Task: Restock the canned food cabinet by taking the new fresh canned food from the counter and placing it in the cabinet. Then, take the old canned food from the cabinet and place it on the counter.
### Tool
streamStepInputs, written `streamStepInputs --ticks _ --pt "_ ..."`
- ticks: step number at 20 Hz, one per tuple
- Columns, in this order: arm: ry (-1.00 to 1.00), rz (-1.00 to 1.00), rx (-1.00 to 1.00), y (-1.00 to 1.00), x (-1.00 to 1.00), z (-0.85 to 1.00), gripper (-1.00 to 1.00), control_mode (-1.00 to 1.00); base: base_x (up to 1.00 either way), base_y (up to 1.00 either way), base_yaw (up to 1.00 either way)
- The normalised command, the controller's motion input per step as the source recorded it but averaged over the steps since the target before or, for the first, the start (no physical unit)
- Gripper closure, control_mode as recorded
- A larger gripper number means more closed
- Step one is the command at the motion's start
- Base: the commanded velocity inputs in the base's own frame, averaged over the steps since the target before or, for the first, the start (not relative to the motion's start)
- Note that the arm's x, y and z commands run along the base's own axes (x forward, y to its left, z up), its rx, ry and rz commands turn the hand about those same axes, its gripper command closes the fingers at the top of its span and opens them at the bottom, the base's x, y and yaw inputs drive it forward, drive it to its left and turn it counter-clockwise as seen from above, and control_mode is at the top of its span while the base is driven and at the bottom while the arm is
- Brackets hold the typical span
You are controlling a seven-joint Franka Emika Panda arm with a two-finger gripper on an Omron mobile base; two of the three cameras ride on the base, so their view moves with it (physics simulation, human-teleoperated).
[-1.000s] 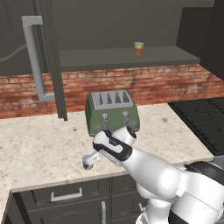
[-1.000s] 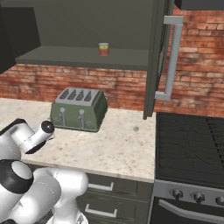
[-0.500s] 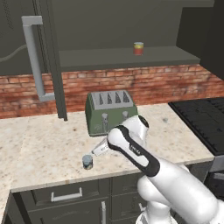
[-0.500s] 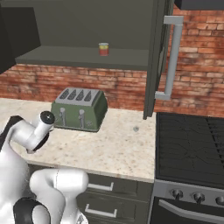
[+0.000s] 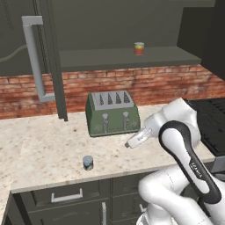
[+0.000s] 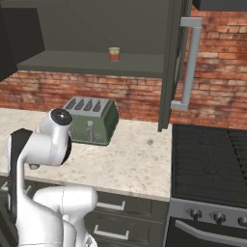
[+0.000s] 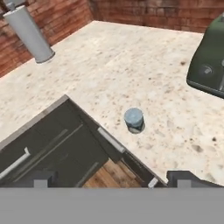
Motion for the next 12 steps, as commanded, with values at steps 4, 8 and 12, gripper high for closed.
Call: streamStepInputs --ticks 4,8,12 --pt "0.00 -0.10 0.00 -1.00 -1.00 0.59 -1.00 -1.00 0.00 0.00 0.00" --pt "0.00 -0.16 0.00 -0.86 -1.00 0.83 -1.00 -1.00 0.00 0.00 0.00" --pt "-0.23 0.02 0.01 -0.10 -0.89 0.55 -1.00 -1.00 0.00 0.00 0.00"
